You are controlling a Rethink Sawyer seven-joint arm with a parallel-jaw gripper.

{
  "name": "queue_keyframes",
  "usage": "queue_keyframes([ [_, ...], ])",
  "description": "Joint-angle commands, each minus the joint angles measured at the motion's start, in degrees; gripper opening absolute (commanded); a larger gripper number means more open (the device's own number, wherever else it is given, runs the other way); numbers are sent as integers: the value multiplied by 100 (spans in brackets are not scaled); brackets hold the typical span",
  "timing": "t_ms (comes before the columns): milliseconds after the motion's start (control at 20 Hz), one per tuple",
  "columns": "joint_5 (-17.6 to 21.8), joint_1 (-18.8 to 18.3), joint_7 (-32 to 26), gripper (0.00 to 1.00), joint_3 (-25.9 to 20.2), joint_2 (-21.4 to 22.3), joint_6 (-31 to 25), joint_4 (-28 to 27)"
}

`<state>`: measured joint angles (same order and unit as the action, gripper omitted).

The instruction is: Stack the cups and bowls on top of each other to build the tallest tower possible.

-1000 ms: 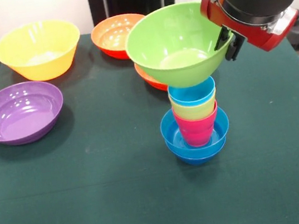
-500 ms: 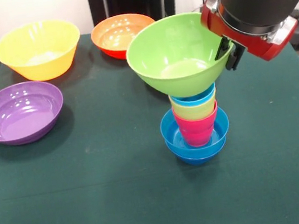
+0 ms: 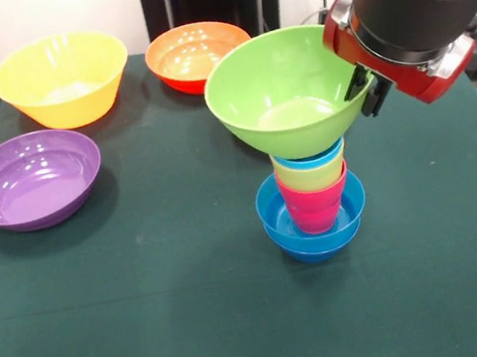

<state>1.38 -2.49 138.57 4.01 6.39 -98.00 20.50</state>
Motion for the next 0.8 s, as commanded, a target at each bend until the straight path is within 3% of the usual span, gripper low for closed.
queue_keyframes([
  [50, 165, 156, -572, 0, -254, 122, 561, 716],
  [350, 124, 200, -498, 0, -233, 319, 717, 1069],
  [800, 159, 203, -489, 0, -216, 371, 757, 1144],
])
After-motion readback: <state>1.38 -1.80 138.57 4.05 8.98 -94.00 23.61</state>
